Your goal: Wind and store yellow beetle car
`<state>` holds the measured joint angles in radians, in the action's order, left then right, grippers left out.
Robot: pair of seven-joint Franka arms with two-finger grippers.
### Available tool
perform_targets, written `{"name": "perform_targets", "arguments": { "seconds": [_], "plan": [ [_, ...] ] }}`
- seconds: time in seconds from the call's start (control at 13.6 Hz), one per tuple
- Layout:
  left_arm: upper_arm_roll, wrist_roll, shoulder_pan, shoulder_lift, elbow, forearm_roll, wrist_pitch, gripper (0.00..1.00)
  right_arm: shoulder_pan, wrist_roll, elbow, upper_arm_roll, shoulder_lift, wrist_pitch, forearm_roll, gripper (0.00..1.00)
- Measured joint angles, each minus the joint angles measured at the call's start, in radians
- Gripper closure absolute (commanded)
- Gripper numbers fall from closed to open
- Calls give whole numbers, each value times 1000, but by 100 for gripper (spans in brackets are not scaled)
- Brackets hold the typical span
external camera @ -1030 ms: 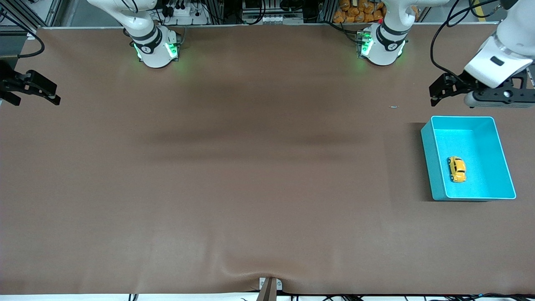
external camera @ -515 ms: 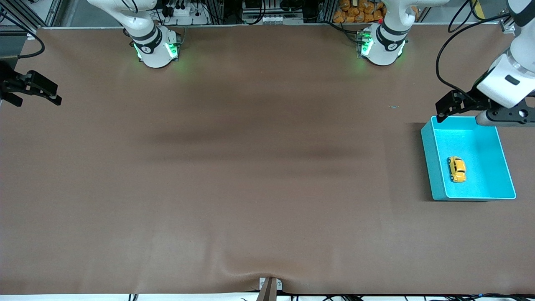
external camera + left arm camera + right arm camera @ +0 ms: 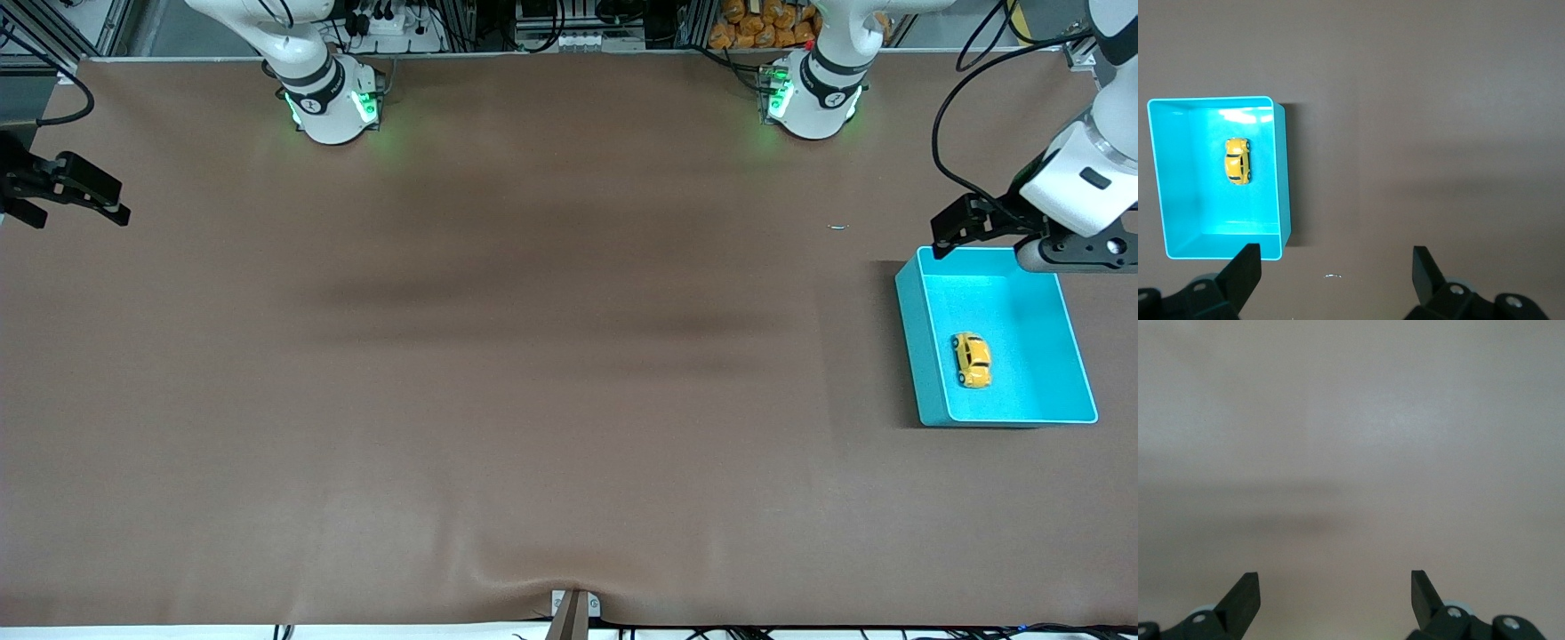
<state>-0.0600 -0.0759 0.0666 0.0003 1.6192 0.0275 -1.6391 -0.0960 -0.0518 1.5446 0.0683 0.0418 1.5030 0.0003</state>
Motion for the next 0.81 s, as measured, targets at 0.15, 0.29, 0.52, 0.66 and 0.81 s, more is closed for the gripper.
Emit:
{"name": "perform_targets", "arguments": {
  "seconds": [0.15, 0.29, 0.52, 0.66, 0.81],
  "plan": [
    [-11, -3, 1, -1, 0, 0, 4, 0, 0, 0, 0, -1, 0, 0, 0, 0],
    [-12, -3, 1, -1, 0, 0, 5, 0, 0, 0, 0, -1, 0, 0, 0, 0],
    [-12, -3, 0, -1, 0, 0, 6, 0, 0, 0, 0, -1, 0, 1, 0, 0],
    [-11, -3, -1, -1, 0, 0, 6, 0, 0, -1, 0, -1, 0, 1, 0, 0],
    [-11, -3, -2, -1, 0, 0, 7, 0, 0, -1, 1, -1, 0, 0, 2, 0]
  ]
}}
